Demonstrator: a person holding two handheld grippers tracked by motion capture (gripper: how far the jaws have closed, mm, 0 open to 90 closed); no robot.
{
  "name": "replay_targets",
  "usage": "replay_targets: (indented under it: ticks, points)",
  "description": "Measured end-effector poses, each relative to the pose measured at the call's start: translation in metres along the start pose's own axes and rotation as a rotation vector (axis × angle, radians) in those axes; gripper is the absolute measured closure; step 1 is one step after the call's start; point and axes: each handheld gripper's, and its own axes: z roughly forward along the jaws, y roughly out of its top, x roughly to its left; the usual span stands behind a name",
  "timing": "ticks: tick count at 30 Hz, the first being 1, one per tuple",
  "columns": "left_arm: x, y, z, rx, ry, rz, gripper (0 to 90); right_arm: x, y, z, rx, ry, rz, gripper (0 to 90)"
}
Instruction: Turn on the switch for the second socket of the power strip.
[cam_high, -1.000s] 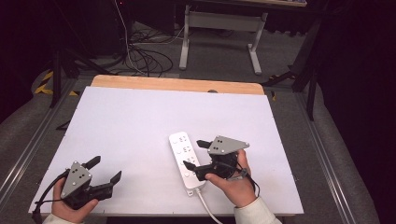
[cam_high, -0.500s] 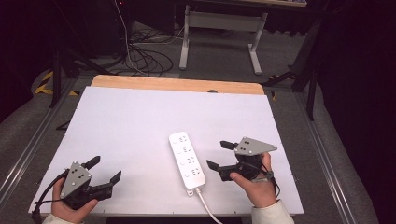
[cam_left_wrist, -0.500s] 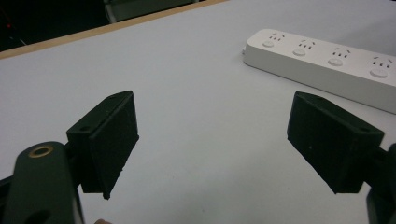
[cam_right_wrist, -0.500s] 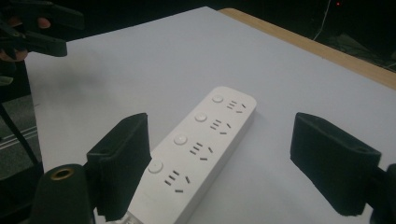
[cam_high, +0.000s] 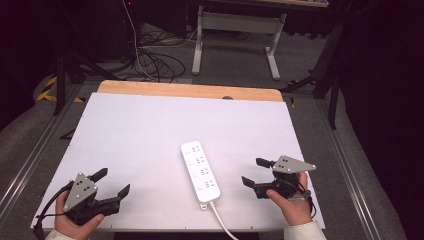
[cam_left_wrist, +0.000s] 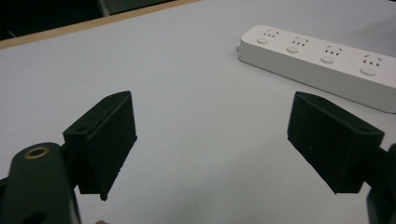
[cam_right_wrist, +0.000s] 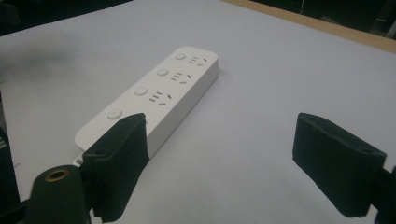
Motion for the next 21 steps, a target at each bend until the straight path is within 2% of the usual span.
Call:
replay_targets:
  ticks: [11, 21]
  points:
    - [0.0, 0.0, -0.001, 0.0, -0.012, 0.019, 15.9, -0.013, -0.032, -0.006, 0.019, -0.027, 0.029, 16.9]
    - [0.001, -0.005, -0.004, 0.005, 0.005, 0.041, 15.1, -0.019, -0.06, -0.011, 0.052, -0.051, 0.055, 16.1]
